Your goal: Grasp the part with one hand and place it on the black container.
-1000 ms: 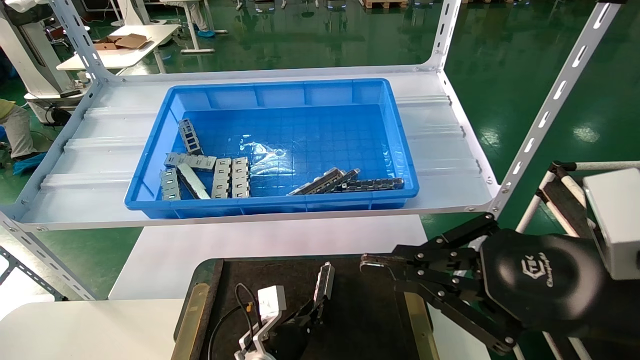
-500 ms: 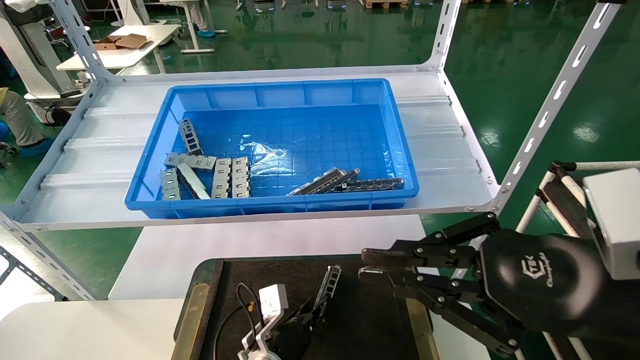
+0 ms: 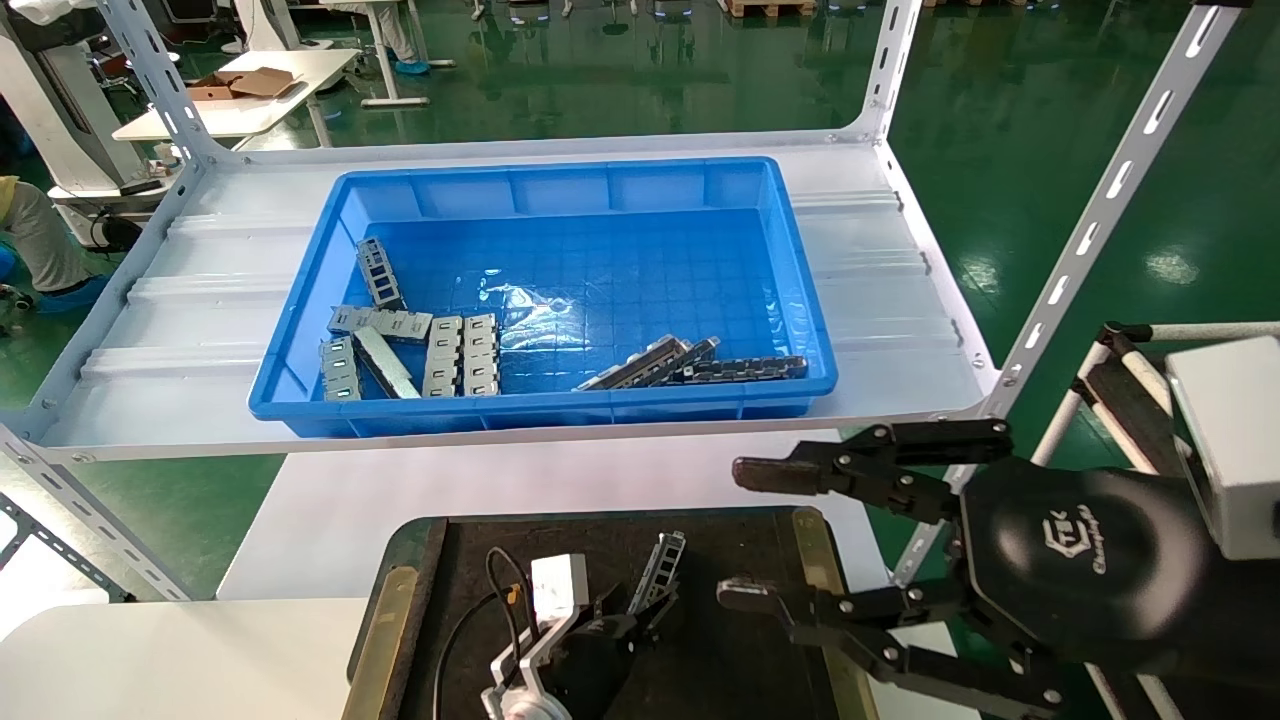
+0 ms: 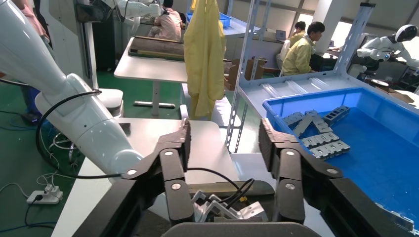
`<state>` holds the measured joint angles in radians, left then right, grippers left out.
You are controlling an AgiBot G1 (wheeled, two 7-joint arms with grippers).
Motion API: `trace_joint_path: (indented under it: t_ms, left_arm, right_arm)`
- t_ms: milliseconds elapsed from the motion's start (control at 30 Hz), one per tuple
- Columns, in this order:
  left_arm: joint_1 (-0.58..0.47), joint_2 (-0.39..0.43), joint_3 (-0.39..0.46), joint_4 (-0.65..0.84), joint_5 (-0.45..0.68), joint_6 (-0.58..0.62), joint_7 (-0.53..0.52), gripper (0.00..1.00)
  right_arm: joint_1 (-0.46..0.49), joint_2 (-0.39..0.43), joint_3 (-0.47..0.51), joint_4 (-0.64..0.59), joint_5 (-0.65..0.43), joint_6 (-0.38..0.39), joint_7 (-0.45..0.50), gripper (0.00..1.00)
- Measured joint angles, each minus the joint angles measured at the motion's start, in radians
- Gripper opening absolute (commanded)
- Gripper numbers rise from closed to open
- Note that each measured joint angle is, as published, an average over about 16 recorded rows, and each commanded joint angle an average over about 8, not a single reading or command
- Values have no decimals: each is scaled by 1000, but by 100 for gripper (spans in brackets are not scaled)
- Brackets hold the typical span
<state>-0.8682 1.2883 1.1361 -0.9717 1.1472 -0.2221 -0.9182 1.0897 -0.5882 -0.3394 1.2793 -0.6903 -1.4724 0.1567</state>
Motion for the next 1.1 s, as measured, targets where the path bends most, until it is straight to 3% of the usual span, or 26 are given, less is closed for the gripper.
trace_joint_path:
  t_ms: [600,1100]
  left_arm:
    - [-36,-294,-52,-297,113,326,48,100]
    - [-64,-454,-164,-370,12,692,290,100]
  right_arm:
    - [0,0,0,0,0,0,0,100]
    - [0,0,-1,0,1,0,0,100]
